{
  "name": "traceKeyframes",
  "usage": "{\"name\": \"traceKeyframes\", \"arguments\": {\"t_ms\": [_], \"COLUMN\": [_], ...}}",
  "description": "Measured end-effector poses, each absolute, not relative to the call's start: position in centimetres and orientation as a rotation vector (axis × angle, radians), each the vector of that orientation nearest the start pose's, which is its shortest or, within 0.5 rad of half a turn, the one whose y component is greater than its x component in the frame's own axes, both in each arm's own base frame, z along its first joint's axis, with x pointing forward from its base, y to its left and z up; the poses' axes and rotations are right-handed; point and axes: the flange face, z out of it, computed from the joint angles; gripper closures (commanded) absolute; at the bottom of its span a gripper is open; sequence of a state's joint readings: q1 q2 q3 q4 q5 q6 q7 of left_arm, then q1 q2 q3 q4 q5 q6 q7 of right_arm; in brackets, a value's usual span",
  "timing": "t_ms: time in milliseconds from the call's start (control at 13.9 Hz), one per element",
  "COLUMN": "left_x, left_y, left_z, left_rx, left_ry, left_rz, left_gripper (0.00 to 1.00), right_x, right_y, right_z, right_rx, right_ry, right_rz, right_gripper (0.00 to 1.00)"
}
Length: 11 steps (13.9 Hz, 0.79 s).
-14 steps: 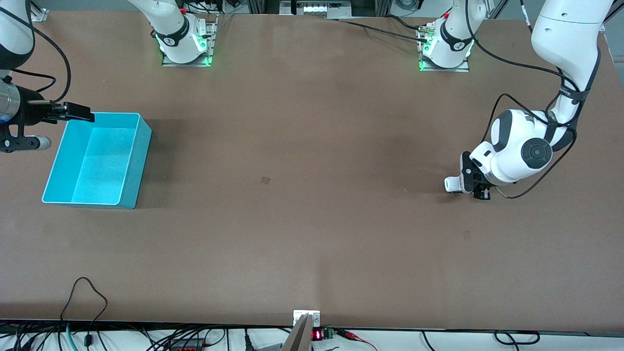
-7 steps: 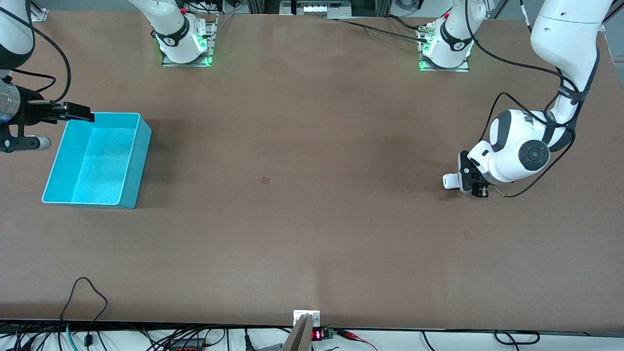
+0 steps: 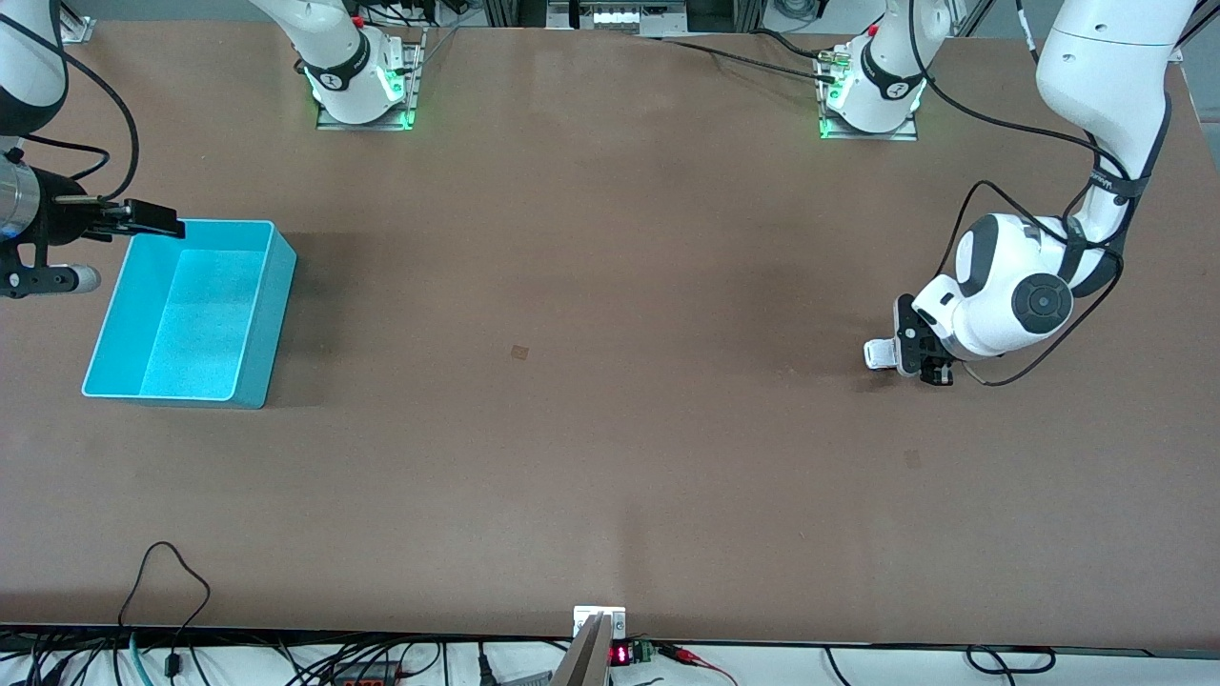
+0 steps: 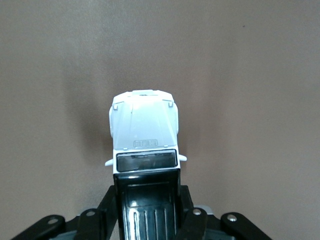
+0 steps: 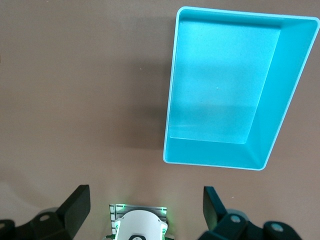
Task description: Wind and store white jeep toy
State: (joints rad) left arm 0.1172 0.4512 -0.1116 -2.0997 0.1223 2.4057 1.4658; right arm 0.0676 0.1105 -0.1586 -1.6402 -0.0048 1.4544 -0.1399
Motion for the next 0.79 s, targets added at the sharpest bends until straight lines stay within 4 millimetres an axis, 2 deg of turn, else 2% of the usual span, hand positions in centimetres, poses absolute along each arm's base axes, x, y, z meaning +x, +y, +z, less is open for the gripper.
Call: {"name": "traceKeyframes", "arguments": {"t_ms": [431, 790], "left_x": [56.6, 56.6], "left_y": [0.7, 2.5], "left_z": [19.1, 19.1], "left_rx": [-2.280, -2.296], "left_ry": [2.263, 2.247], "left_rz": [0.195, 0.197], "left_gripper": [0.79, 0.80], "right_x": [56.0, 55.9], "right_y": [-4.8, -4.8], "right_z": [52.3, 52.3], "right_rx": [-3.094, -3.093], "right_ry": [-0.073, -0.073], "right_rz": [0.465, 0.470], "right_gripper": [0.00, 0.00]}}
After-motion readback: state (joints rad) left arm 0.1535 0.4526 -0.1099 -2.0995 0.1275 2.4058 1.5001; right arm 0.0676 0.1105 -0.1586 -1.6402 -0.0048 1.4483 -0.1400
